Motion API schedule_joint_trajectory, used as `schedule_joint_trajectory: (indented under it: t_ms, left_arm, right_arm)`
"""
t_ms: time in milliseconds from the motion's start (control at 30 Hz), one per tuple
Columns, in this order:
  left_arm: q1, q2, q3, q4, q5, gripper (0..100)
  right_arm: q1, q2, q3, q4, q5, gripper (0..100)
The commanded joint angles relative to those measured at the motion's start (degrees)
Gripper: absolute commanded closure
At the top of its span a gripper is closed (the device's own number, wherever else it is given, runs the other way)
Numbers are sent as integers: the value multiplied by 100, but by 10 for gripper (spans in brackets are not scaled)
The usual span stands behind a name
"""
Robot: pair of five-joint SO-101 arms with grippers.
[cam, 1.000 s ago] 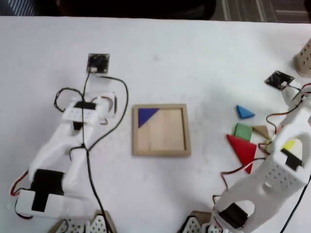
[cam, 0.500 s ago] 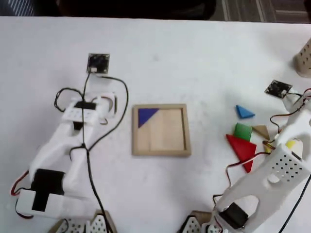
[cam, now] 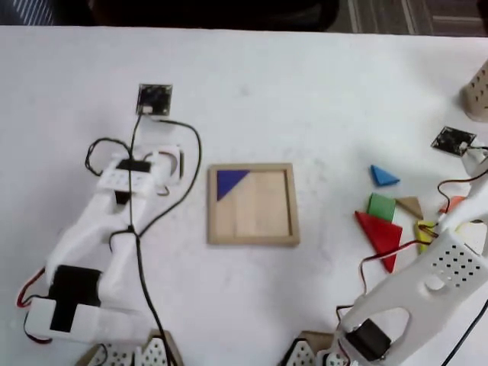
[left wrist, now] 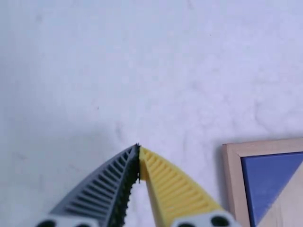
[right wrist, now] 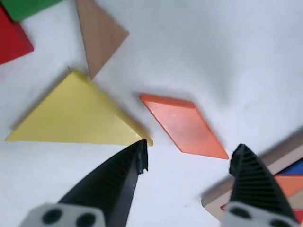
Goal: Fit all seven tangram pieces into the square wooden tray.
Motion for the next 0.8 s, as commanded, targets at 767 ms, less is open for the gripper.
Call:
schedule_joint_trajectory:
  t_ms: [767]
  left_arm:
    - [31,-31,-308,-176,-97,972]
  right_arm:
    - [31,743,-290,-857,-88,991]
